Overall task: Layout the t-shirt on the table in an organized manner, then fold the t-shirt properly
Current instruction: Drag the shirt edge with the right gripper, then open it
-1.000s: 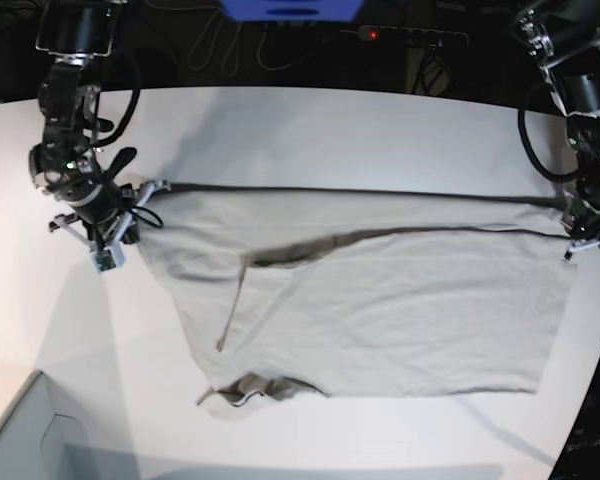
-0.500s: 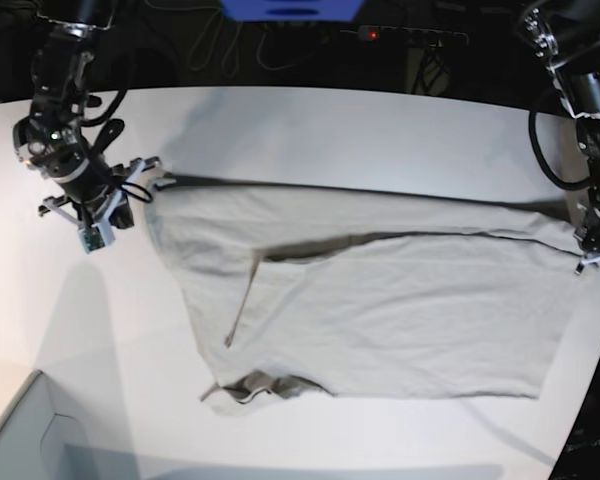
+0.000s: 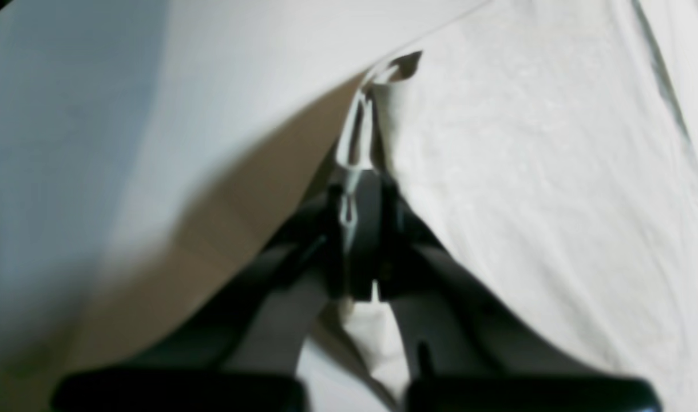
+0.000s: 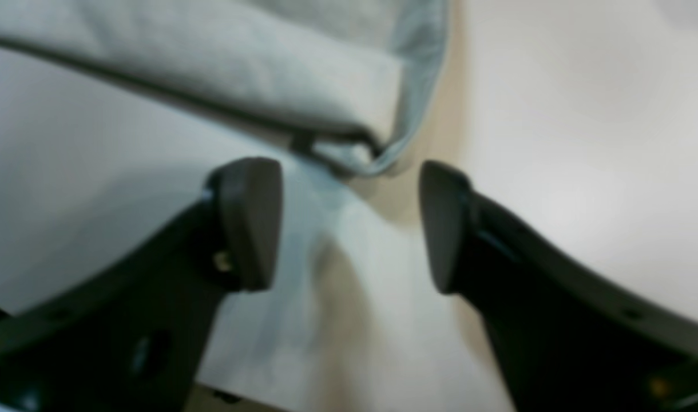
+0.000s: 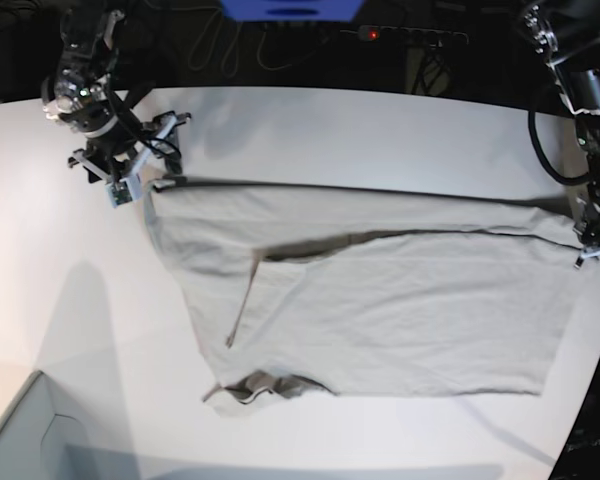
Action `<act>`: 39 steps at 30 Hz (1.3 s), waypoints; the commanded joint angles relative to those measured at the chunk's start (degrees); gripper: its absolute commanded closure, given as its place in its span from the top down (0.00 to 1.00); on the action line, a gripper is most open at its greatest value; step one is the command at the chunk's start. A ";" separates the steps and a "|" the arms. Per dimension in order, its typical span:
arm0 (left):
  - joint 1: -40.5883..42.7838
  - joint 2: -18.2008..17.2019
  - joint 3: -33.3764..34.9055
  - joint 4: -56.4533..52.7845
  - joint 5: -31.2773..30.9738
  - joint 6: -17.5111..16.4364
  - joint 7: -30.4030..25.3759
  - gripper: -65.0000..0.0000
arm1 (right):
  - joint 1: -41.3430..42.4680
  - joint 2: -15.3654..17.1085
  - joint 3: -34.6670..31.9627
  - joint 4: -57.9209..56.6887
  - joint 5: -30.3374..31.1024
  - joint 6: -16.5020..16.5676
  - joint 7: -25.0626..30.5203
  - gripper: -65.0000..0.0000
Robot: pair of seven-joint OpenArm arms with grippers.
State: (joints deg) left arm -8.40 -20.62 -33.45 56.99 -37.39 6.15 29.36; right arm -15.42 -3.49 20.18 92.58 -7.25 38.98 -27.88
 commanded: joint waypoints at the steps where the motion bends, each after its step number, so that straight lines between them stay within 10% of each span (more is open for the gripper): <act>1: -1.13 -1.22 -0.26 0.81 -0.11 -0.39 -1.19 0.00 | 0.52 -0.07 -0.01 0.39 0.78 1.02 1.29 0.70; 20: -1.22 -1.22 -0.26 0.72 -0.11 -0.39 -1.45 0.00 | 8.34 0.63 7.29 -11.56 0.96 1.02 1.29 0.71; 32: -1.22 -1.22 -0.26 0.72 -0.11 -0.39 -1.45 0.00 | 10.72 0.72 8.17 -15.34 0.87 1.02 1.37 0.00; 39: -1.05 -1.31 -0.26 0.72 -0.11 -0.39 -1.28 0.00 | 13.00 2.56 9.93 -16.84 0.87 1.02 3.75 0.00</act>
State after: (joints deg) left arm -8.38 -20.56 -33.45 56.88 -37.39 6.15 29.04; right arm -3.31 -1.41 30.11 75.07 -6.74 39.00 -24.91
